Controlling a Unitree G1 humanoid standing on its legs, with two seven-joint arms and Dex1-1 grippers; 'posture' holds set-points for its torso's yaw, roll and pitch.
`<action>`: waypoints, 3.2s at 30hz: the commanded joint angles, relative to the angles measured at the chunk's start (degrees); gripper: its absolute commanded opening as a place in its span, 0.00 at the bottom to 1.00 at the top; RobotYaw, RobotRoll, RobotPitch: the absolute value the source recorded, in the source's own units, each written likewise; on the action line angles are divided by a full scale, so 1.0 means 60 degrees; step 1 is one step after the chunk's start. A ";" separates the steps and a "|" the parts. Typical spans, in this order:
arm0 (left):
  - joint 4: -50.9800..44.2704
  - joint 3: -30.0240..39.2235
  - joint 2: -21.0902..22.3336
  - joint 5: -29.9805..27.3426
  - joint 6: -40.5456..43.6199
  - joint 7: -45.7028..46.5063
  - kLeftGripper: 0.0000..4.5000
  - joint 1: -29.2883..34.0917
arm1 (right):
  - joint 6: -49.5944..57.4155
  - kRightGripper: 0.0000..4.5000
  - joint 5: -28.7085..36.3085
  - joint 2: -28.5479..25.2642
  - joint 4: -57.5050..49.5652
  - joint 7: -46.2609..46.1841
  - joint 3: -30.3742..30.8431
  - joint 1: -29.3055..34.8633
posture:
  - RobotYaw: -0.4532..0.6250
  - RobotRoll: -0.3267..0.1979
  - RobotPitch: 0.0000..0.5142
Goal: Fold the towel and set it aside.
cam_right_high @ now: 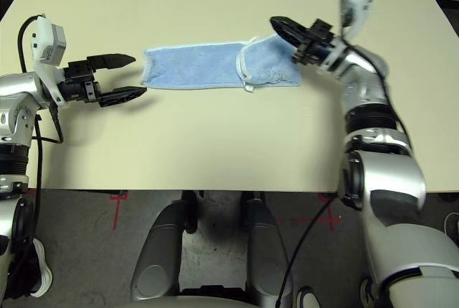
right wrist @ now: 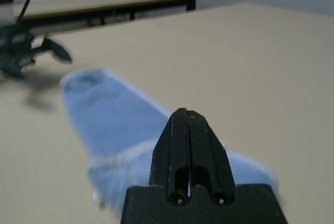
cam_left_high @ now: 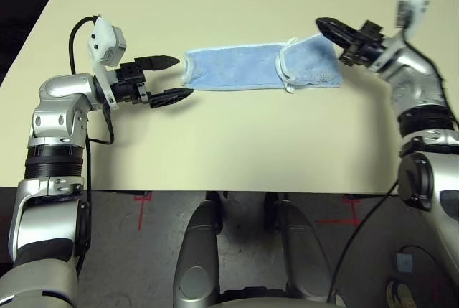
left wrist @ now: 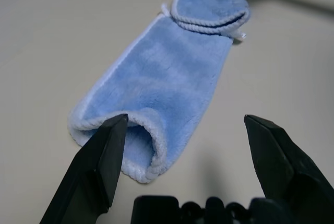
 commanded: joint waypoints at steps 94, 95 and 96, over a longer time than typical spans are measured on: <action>0.1264 0.1738 -0.0929 -0.2619 1.1790 0.6895 0.79 -0.2322 | -0.3062 1.00 -0.1213 -0.0613 0.1887 0.1869 0.0921 -0.0059 | 0.39 0.62 0.60; 0.1255 0.1611 -0.0872 -0.2592 1.1799 0.6832 0.71 -0.2303 | -0.3072 1.00 -0.1222 -0.0612 0.1893 0.1845 0.0922 -0.0070 | 0.38 0.62 0.60; 0.1255 0.1523 -0.0831 -0.2577 1.1800 0.6787 0.62 -0.2293 | -0.3078 1.00 -0.1231 -0.0610 0.1897 0.1829 0.0922 -0.0078 | 0.38 0.62 0.60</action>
